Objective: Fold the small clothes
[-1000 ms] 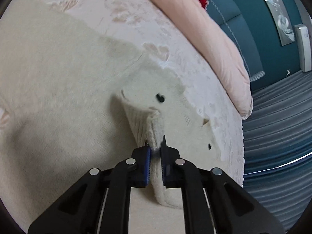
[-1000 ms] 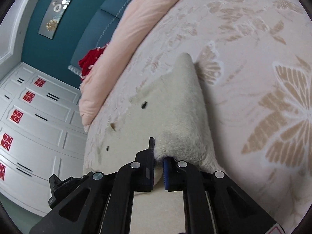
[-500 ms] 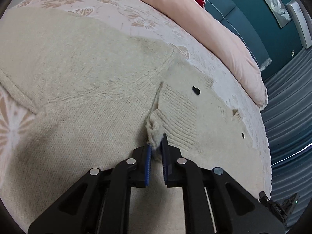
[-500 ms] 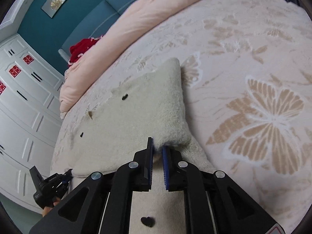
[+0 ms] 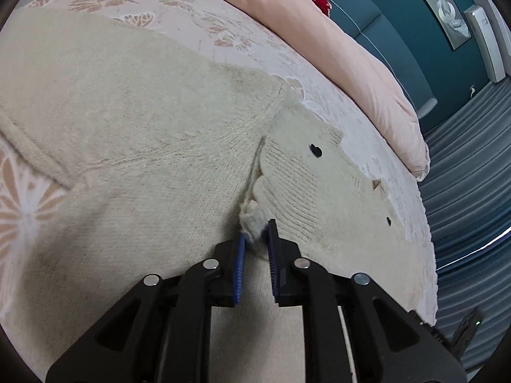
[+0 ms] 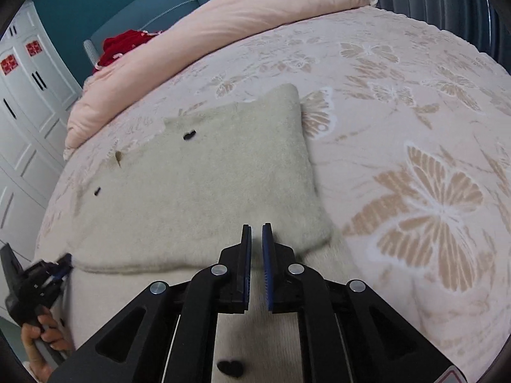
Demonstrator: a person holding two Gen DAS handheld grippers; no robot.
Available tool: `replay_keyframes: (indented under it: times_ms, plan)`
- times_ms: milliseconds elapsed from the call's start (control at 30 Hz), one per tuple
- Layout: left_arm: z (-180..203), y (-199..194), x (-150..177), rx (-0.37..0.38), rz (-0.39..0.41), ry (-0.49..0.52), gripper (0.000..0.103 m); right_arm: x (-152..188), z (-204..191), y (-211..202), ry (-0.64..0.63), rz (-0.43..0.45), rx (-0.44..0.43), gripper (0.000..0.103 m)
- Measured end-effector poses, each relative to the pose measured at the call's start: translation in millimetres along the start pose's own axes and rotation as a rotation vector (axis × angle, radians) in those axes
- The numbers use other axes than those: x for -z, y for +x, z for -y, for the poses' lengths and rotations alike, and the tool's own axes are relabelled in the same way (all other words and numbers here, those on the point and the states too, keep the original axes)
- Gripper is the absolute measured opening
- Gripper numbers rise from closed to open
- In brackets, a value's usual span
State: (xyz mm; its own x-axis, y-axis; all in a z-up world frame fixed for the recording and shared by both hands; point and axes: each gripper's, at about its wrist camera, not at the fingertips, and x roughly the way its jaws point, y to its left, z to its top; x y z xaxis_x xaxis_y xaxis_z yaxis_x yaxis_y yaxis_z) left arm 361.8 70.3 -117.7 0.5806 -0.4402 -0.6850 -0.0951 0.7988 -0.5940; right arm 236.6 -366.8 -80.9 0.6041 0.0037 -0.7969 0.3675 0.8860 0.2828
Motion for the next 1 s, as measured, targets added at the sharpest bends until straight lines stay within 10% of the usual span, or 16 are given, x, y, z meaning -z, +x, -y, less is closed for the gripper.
replay_keyframes:
  times_ms: [67, 200, 400, 600, 633, 700, 733, 1000]
  plan:
    - [-19, -31, -3, 0.005, 0.064, -0.057, 0.057, 23, -1, -17, 0.020, -0.008, -0.035, 0.014]
    - [-91, -98, -31, -0.091, 0.194, -0.188, 0.085, 83, -25, -49, -0.075, -0.002, -0.071, 0.023]
    - [-229, -175, -99, -0.313, 0.345, -0.460, 0.088, 141, -53, -60, -0.220, 0.072, -0.036, 0.048]
    - [-290, -192, -133, -0.327, 0.407, -0.629, 0.087, 148, -68, -50, -0.314, 0.067, 0.006, 0.067]
    - [-288, -190, -140, -0.347, 0.402, -0.603, 0.081, 148, -67, -49, -0.311, 0.065, 0.003, 0.068]
    - [-283, -179, -155, -0.361, 0.343, -0.514, 0.024, 150, -67, -48, -0.309, 0.063, -0.001, 0.070]
    - [-282, -174, -159, -0.370, 0.297, -0.497, 0.011, 150, -68, -47, -0.312, 0.063, 0.000, 0.070]
    - [-178, -216, -175, -0.257, 0.398, -0.234, 0.009, 155, -70, -46, -0.314, 0.069, -0.003, 0.073]
